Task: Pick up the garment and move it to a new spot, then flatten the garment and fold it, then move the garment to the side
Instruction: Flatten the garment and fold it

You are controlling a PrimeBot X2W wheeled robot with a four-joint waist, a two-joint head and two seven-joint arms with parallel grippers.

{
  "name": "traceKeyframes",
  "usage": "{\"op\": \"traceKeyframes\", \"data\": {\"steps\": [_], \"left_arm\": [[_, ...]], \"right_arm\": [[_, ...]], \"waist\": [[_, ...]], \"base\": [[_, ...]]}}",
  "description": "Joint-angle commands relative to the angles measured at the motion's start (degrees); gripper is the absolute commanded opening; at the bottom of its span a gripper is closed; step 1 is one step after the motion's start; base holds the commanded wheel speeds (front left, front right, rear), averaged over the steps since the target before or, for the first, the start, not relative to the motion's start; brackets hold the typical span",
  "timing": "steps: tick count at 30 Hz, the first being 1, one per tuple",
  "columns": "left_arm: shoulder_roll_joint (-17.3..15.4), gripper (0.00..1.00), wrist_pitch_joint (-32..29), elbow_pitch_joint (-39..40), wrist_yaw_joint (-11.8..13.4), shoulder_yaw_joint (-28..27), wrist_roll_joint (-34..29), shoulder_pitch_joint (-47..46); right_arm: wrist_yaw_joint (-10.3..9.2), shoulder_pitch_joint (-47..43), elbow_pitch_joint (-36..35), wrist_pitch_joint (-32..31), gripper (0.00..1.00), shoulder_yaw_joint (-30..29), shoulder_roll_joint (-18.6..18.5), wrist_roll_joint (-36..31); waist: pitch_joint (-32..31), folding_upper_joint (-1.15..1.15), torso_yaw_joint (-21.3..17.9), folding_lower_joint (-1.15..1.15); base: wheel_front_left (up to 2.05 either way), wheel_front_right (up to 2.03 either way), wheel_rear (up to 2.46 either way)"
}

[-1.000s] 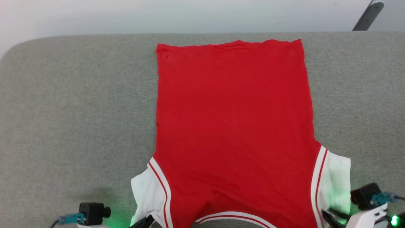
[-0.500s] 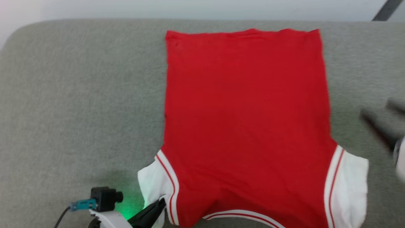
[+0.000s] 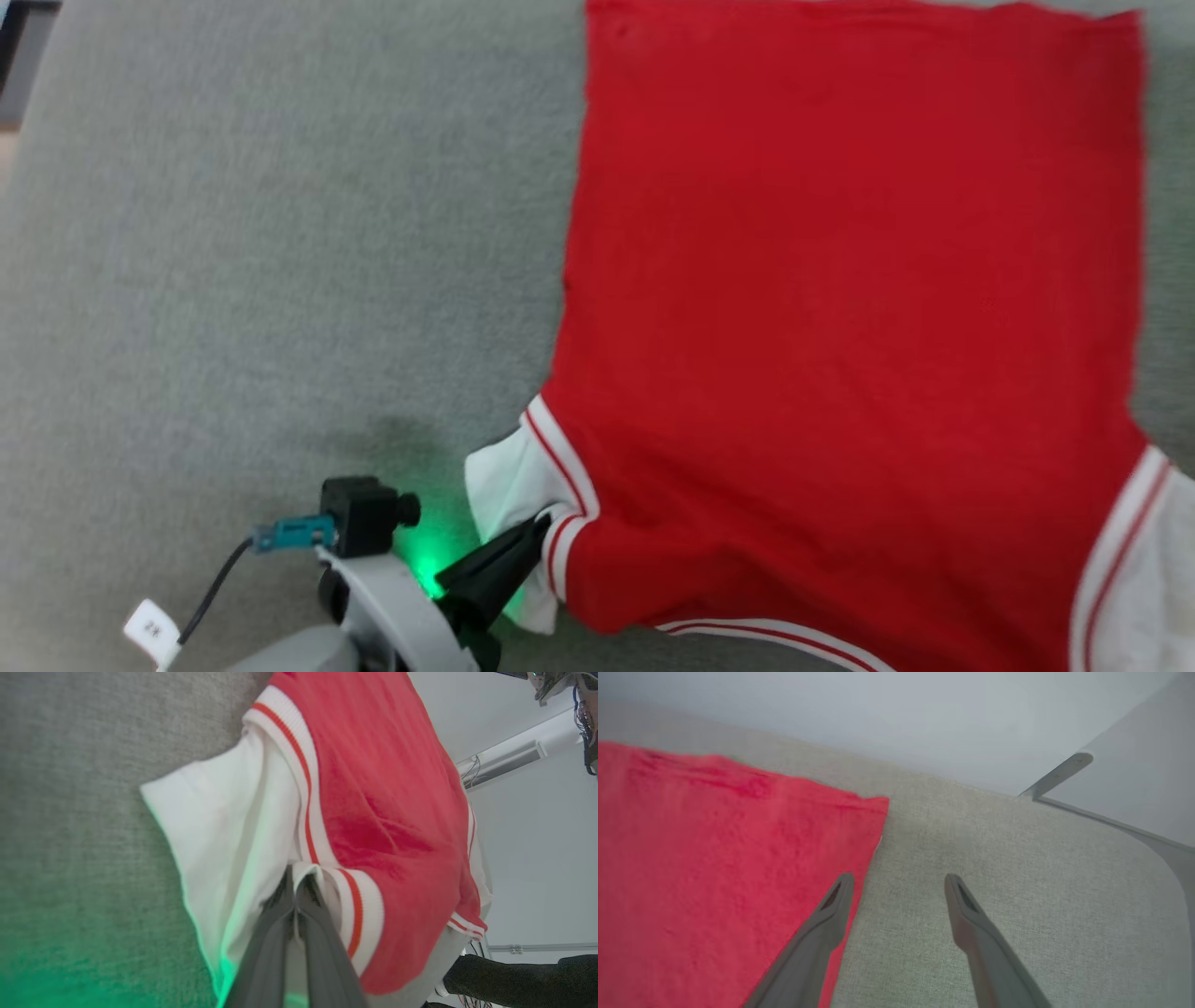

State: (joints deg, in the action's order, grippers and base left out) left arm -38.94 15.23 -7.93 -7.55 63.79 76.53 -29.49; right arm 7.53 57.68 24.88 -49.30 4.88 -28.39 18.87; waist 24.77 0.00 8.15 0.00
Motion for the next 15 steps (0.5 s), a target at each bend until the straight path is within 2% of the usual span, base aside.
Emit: {"op": "traceKeyframes", "data": {"steps": [1, 5, 11, 15], "left_arm": [[1.2, 0.0, -0.2, -1.3, 0.2, 0.5, 0.0, -0.9], [1.6, 0.0, -0.3, -1.7, 0.3, 1.1, 0.3, -2.4], [1.5, 0.0, -0.5, -2.8, 0.8, 0.6, 0.5, -4.0], [1.0, 0.0, -0.6, -3.1, 1.0, 0.4, 0.2, -5.2]], "right_arm": [[-0.09, 1.1, 1.3, -1.0, 1.0, 1.2, -0.6, -0.9], [-0.09, 6.2, 7.0, -1.8, 1.0, 1.5, -1.6, -2.8], [-0.09, 10.2, 12.8, 0.7, 1.0, 1.9, 0.2, -4.7], [-0.08, 10.6, 16.9, -0.2, 1.0, 2.7, 1.9, -5.1]], "waist": [[4.7, 0.0, 4.3, 0.0], [7.3, 0.0, 5.5, 0.0], [9.9, 0.0, 5.6, 0.0], [10.4, 0.0, 5.2, 0.0]], "base": [[0.0, 0.0, 0.0], [0.0, 0.0, 0.0], [0.0, 0.0, 0.0], [0.0, 0.0, 0.0]]}}
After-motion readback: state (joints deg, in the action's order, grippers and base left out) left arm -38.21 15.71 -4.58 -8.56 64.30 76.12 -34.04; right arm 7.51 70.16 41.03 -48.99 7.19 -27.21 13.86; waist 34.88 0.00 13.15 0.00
